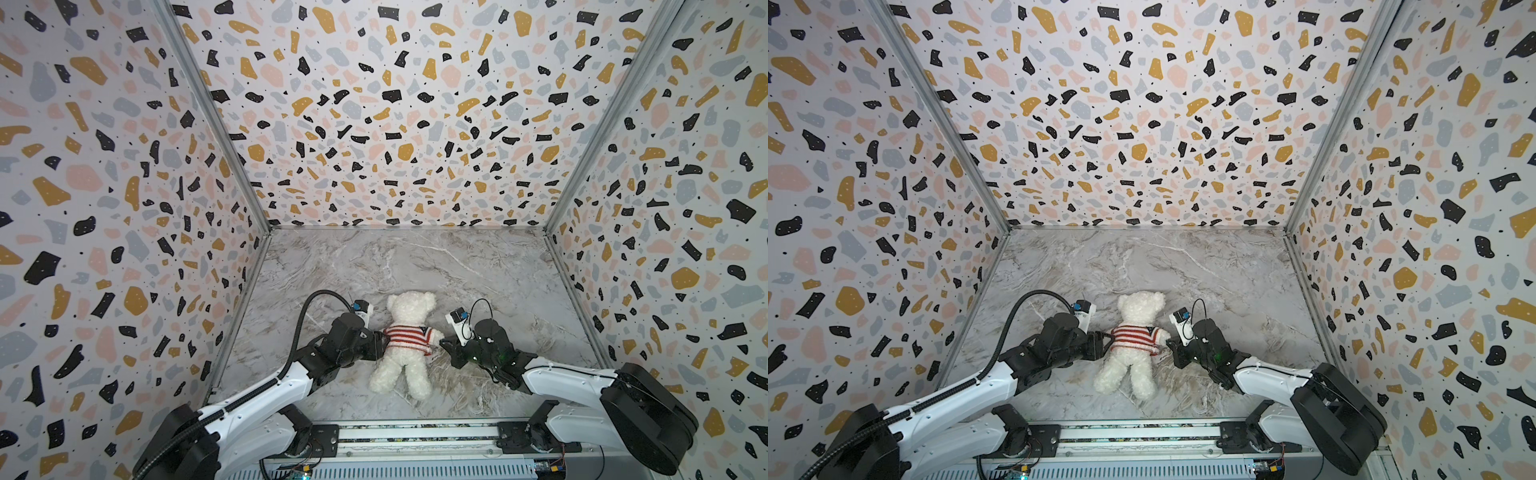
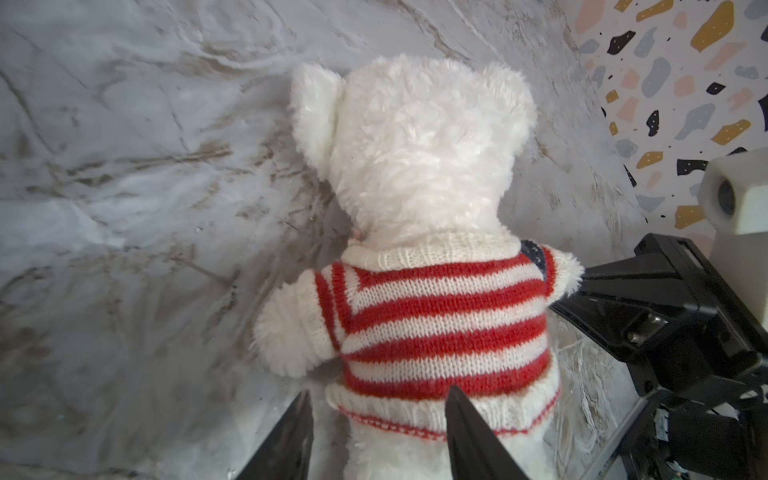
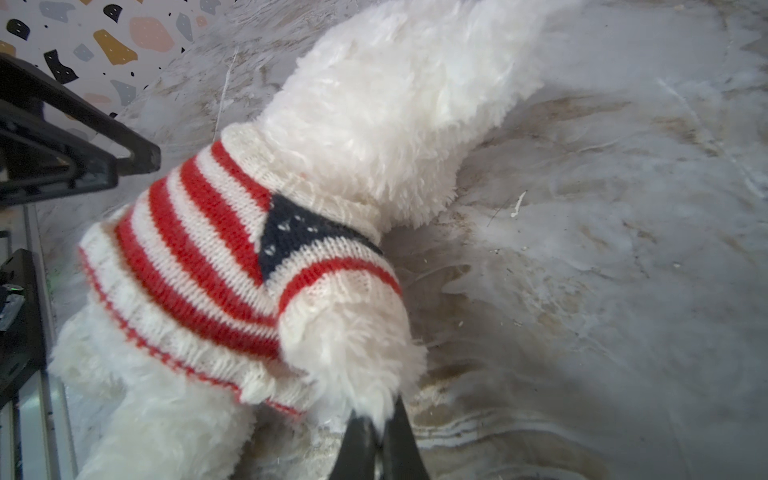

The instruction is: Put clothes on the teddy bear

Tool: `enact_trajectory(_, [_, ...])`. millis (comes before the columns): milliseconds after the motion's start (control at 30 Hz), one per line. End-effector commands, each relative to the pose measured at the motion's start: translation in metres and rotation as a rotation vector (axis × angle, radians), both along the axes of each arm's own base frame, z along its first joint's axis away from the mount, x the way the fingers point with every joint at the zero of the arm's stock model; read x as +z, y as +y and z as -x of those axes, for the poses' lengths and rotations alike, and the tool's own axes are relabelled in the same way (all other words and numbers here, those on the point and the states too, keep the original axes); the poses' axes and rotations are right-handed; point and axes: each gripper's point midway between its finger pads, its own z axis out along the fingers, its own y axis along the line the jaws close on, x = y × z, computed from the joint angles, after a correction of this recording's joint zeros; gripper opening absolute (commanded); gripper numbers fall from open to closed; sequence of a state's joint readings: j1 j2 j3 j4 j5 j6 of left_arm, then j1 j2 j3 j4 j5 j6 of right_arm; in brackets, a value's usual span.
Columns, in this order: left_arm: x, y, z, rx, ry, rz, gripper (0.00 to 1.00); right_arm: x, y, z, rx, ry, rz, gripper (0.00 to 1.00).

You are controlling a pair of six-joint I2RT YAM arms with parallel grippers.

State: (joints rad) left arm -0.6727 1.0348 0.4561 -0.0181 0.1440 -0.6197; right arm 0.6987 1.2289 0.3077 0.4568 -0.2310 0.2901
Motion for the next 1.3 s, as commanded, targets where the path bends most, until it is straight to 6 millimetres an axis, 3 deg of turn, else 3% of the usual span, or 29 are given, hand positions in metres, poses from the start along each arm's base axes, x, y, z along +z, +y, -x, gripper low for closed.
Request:
enact_trajectory(0, [0.014, -0.02, 0.0, -0.06, -0.02, 0.116, 0.51, 0.007, 0.003, -0.005, -0.002, -0.018, -0.001, 0.0])
enact_trajectory(100, [0.014, -0.022, 0.001, -0.069, -0.022, 0.127, 0.49, 0.007, 0.003, -0.005, 0.0, -0.018, -0.003, 0.0])
enact_trajectory(333, [0.003, -0.023, 0.004, -0.08, 0.007, 0.123, 0.26, 0.006, 0.003, -0.006, -0.003, -0.015, 0.002, 0.0])
enact_trajectory(700, [-0.003, -0.021, 0.014, -0.1, 0.021, 0.117, 0.01, 0.005, 0.002, -0.006, -0.01, -0.014, 0.005, 0.0])
enact_trajectory(1267, [-0.017, -0.005, 0.031, -0.115, 0.056, 0.037, 0.0, 0.007, -0.001, -0.005, -0.016, -0.02, 0.01, 0.0])
